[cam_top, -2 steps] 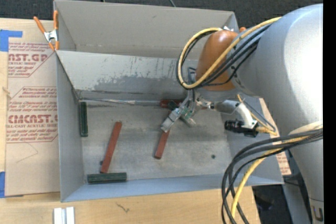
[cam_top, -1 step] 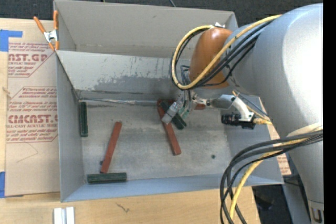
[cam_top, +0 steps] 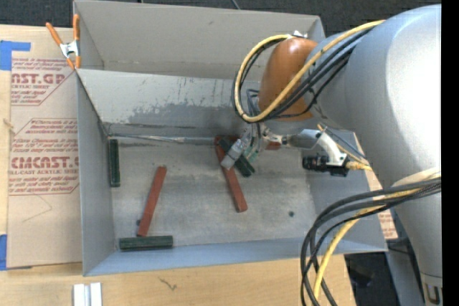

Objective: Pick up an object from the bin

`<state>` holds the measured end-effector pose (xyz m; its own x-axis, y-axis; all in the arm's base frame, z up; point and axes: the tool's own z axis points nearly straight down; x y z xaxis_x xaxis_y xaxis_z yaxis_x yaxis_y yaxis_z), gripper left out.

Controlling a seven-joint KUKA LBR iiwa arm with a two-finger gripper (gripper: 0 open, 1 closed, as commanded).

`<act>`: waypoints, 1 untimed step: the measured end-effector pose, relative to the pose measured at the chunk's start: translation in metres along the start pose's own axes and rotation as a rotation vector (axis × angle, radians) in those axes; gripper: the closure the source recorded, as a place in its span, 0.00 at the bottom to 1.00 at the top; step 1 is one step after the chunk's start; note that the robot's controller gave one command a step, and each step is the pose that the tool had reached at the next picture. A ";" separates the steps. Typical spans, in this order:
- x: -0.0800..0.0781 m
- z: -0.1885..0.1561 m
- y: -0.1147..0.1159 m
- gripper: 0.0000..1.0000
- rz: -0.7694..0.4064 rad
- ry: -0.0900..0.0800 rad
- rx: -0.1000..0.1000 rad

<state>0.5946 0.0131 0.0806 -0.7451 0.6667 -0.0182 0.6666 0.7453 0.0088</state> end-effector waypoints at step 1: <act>-0.008 0.000 -0.005 1.00 0.015 0.014 -0.009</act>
Offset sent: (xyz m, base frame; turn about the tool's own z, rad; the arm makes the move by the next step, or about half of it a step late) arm -0.0086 0.0172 -0.0091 0.0609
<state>0.5973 0.0037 0.0805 -0.7353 0.6777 -0.0039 0.6776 0.7353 0.0177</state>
